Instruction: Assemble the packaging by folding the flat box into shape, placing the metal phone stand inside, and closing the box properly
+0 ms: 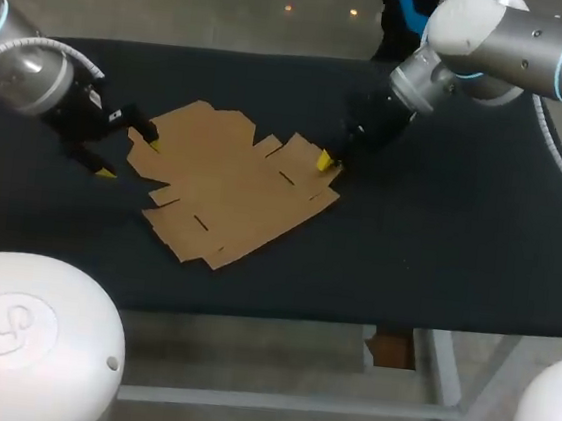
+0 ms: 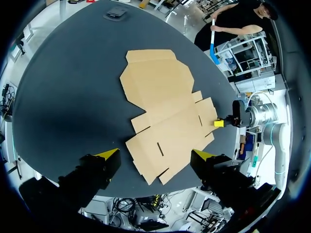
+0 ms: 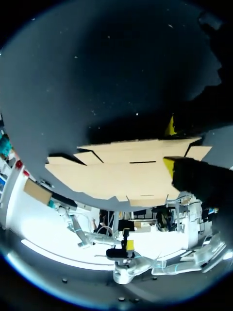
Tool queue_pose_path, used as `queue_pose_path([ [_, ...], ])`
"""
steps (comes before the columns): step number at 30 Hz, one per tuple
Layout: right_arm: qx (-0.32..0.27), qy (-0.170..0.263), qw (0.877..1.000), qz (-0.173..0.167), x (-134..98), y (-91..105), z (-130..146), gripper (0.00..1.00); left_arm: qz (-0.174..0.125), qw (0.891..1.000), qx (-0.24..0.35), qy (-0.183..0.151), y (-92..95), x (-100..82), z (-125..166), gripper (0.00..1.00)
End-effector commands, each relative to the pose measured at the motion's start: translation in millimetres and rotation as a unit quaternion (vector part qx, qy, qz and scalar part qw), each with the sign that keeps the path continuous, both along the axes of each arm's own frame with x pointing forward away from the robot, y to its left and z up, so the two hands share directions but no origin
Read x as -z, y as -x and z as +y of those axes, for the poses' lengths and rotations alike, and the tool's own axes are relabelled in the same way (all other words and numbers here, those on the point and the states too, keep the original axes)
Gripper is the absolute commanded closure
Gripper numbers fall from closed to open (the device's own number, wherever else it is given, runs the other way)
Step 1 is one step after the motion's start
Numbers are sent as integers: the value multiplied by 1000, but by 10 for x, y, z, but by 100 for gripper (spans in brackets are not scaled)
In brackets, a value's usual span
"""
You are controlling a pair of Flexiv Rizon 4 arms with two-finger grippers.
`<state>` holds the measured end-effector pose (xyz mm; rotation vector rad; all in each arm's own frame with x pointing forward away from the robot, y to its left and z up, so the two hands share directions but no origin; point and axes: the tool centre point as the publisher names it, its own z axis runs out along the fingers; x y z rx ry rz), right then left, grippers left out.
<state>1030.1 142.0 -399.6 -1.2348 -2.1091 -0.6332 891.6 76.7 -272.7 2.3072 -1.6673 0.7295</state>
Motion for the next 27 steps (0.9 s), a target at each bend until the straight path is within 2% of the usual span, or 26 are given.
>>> queue_pose_path([
  [1,112,-48,988,-93,-30,51,-33,0,3,1000,2,-4,-16,-11,-32,0],
  [4,94,-26,992,-78,-58,-23,-59,0,3,1000,4,-5,-15,-12,-40,0],
  [11,64,2,995,-77,-175,-170,-120,0,1,1000,4,-5,-4,-21,-66,0],
  [19,-12,20,999,-34,-154,-409,-41,0,2,1000,4,-10,-8,-30,-121,0],
  [27,-53,39,998,-18,-100,-463,14,13,5,1000,3,-10,-4,-29,-133,0],
])
